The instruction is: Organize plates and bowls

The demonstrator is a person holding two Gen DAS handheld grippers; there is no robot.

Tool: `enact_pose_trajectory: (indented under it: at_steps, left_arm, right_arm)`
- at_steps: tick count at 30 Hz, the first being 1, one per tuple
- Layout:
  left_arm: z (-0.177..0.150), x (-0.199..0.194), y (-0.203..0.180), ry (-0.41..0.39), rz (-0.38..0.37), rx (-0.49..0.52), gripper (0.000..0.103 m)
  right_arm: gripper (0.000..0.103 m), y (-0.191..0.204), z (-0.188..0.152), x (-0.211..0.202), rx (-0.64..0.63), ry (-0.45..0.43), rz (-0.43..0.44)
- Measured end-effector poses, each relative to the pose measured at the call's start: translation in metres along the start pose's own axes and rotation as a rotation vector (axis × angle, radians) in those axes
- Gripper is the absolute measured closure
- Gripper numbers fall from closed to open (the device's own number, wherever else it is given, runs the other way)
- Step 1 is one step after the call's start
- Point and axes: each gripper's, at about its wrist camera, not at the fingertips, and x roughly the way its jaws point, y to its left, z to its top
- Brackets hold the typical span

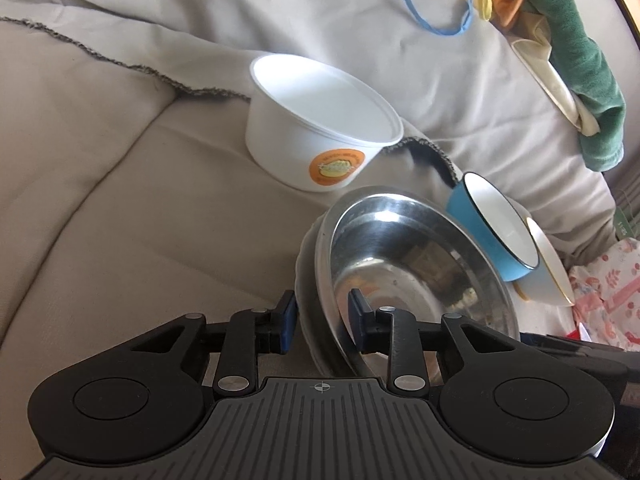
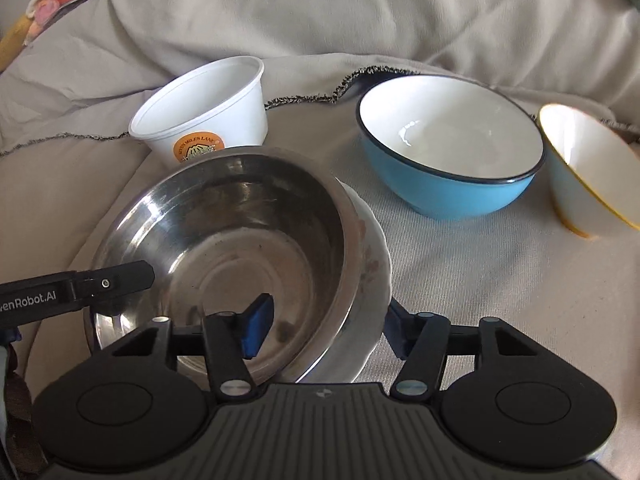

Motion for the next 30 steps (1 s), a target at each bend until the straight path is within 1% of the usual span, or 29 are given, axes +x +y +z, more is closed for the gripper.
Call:
enact_pose_trajectory:
  at_steps: [2,9,13,17,19,20,22,23,25,26,28,30]
  left_arm:
    - [0.001,-0.003,0.003,-0.009,0.014,-0.005,0.072]
    - [0.003,-0.012,0.014,-0.046,0.105,-0.019,0.072]
    - [0.005,-0.015,0.019,-0.048,0.097,-0.038,0.072]
    - [0.007,-0.022,0.015,-0.063,0.116,-0.034,0.072]
    - [0.010,-0.035,0.010,-0.114,0.142,-0.035,0.072]
    - [0.011,-0.043,0.005,-0.145,0.168,-0.032,0.072]
    - [0.016,-0.059,-0.009,-0.208,0.208,-0.027,0.072]
    - [0.017,-0.066,-0.018,-0.227,0.203,-0.024,0.072]
    - [0.019,-0.074,-0.042,-0.219,0.156,-0.003,0.072]
    - [0.018,-0.076,-0.057,-0.199,0.123,0.016,0.072]
    - [0.011,-0.074,-0.090,-0.135,0.040,0.062,0.072]
    - [0.004,-0.064,-0.127,-0.058,-0.063,0.110,0.072]
  right_arm:
    - [0.044,0.007,-0.002,0.000,-0.008,0.012,-0.005]
    - [0.043,0.030,-0.012,-0.010,-0.020,0.047,0.068]
    - [0.043,0.036,-0.015,-0.008,-0.042,0.056,0.080]
    - [0.043,0.034,-0.015,-0.011,-0.046,0.053,0.095]
    - [0.043,0.030,-0.016,-0.021,-0.035,0.032,0.102]
    - [0.043,0.026,-0.016,-0.028,-0.034,0.005,0.099]
    - [0.043,0.017,-0.018,-0.050,-0.044,-0.079,0.073]
    - [0.042,0.012,-0.020,-0.063,-0.049,-0.128,0.056]
    - [0.031,-0.003,-0.023,-0.085,-0.038,-0.206,0.026]
    - [0.029,-0.012,-0.025,-0.096,-0.016,-0.235,0.012]
    - [0.029,-0.033,-0.030,-0.113,0.030,-0.265,-0.003]
    - [0.029,-0.056,-0.034,-0.129,0.061,-0.295,-0.010]
